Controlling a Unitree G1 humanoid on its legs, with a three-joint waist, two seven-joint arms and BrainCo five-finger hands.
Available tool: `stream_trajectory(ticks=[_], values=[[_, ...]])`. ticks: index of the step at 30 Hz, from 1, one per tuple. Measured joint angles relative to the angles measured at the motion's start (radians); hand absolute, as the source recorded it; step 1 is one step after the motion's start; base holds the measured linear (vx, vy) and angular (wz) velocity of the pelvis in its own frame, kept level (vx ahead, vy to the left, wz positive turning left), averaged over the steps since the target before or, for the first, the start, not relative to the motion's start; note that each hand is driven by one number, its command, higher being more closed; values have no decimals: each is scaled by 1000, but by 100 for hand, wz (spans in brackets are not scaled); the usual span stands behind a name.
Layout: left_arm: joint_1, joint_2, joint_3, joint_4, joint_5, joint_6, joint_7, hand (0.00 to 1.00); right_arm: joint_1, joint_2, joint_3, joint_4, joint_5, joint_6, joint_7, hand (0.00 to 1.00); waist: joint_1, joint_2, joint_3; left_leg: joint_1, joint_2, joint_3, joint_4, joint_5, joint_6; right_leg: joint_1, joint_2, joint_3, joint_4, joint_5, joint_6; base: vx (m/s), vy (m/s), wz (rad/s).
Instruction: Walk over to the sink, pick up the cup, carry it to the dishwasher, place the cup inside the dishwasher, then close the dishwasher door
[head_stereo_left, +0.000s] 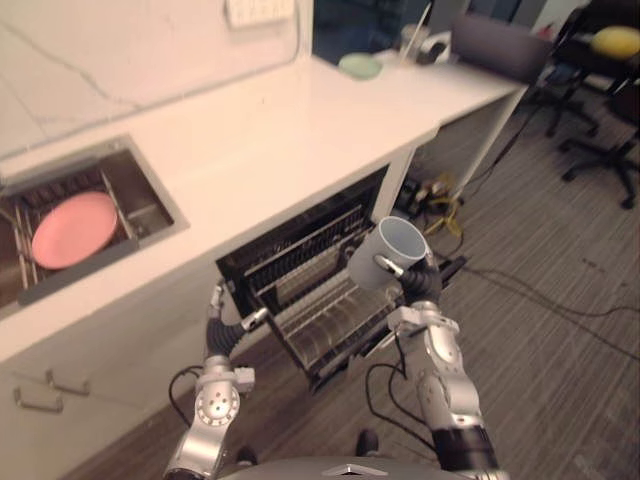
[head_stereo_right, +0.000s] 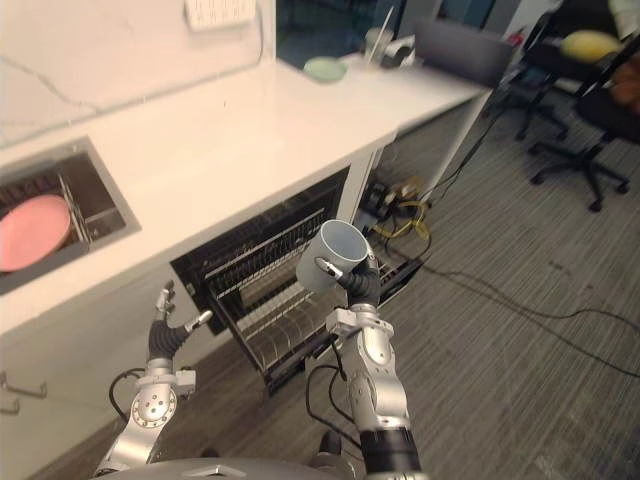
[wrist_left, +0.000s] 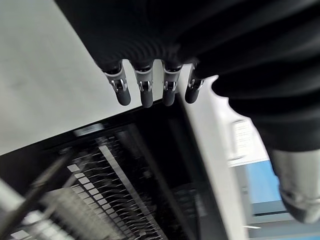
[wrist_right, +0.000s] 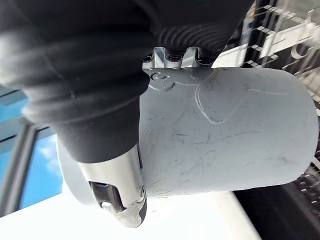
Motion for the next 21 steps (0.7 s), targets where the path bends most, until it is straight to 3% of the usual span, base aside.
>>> stream_trajectory(ticks=[1, 2, 9, 16, 21], values=[[-10, 4, -5, 20, -20, 0, -17, 0, -39, -15, -4, 40, -1, -5, -8, 100, 1, 3, 25, -18, -2, -9, 3, 8, 1, -14, -2, -7, 0, 5, -2, -111, 20, 36], [-30, 12, -5, 61, -53, 0, -50, 0, -162, -61, -13, 159, -2, -15, -17, 100, 15, 15, 106, -58, -7, -30, 6, 37, 9, -47, -4, -20, -1, 27, -8, -114, 24, 33], [-57, 32, -4, 170, -129, -17, -100, 0, -512, -204, -6, 519, -1, -17, -30, 100, 76, 56, 264, -201, -12, -115, 62, 64, 18, -100, -5, -85, -19, 61, -19, -74, 20, 34], [-57, 31, 0, 218, -165, -75, -116, 0, -801, -358, 98, 794, -7, -15, 86, 100, 158, 113, 346, -281, -30, -202, 48, 110, 25, -128, -13, -162, -28, 71, -20, -26, 23, 35], [-58, 32, 0, 272, -185, -89, -143, 0, -869, -362, 138, 921, -81, -8, 167, 100, 188, 116, 347, -307, -45, -236, 17, 140, 31, -145, -24, -197, -27, 71, -19, -3, 3, 22]])
